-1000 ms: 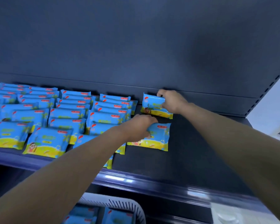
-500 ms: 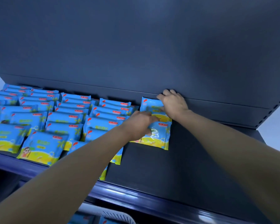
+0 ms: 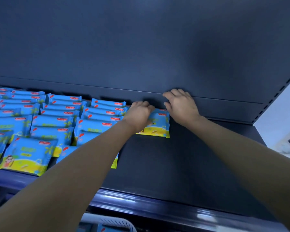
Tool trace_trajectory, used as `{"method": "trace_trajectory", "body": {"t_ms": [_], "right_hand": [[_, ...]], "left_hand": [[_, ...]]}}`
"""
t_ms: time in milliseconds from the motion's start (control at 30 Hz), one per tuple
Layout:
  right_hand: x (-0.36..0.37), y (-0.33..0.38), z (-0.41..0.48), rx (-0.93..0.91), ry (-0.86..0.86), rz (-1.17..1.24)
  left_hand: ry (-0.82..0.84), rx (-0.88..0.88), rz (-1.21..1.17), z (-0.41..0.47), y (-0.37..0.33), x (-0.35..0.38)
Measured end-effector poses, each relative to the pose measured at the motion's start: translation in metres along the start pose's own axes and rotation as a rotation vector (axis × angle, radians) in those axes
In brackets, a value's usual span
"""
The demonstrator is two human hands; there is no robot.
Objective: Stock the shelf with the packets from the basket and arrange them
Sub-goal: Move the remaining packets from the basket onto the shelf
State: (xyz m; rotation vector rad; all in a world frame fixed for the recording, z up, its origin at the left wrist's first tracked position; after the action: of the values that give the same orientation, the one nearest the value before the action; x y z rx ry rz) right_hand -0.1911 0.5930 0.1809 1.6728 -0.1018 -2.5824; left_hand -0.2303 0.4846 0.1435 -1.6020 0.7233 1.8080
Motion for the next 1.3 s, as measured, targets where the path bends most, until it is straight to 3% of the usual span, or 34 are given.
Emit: {"method": "trace_trajectory", "body": {"t_ms": [333, 567, 767, 867, 967, 1133, 1200, 1300], "right_hand": [[-0.068, 0.069, -0.025, -0.044, -0.276, -0.061], [-0.152, 0.157, -0.056, -0.074, -0.475, -0.063], [-0.191, 0.232, -0.109, -0.092, -0.612, -0.029], [-0.183, 0.263, -0.140, -0.104, -0.612, -0.009], [-0.145, 0.284, -0.176, -0.100, -0.503, 0.054], [-0.036, 0.307, -0.232, -0.126, -0.145, 0.068], [0.007, 0.314, -0.253, -0.131, 0.057, 0.076], [0.065, 0.320, -0.283, -0.107, 0.355, 0.068]], "left_hand": [[-0.538, 0.054, 0.060, -0.076, 0.009, -0.102], [-0.809, 0.131, 0.055, -0.176, 0.016, -0.196], [-0.933, 0.209, 0.028, -0.278, 0.019, -0.235], [-0.900, 0.247, -0.004, -0.318, 0.022, -0.220], [-0.766, 0.260, -0.082, -0.349, 0.031, -0.173], [-0.332, 0.201, -0.144, -0.386, 0.049, -0.047], [-0.109, 0.133, -0.149, -0.401, 0.060, 0.002], [0.079, 0.075, -0.150, -0.422, 0.072, 0.057]]}}
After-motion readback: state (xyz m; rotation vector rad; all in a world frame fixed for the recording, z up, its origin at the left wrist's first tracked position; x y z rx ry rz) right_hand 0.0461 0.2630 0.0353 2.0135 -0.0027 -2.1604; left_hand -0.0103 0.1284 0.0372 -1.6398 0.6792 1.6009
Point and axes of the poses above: each hand's wrist, its own z-axis towards the middle knuckle, its own x-axis out of the palm, y = z × x, the point moved 7 cm from there along z, towards the middle knuckle, and after that the axes turned 4 degrees about z, right-handed, at the moved point
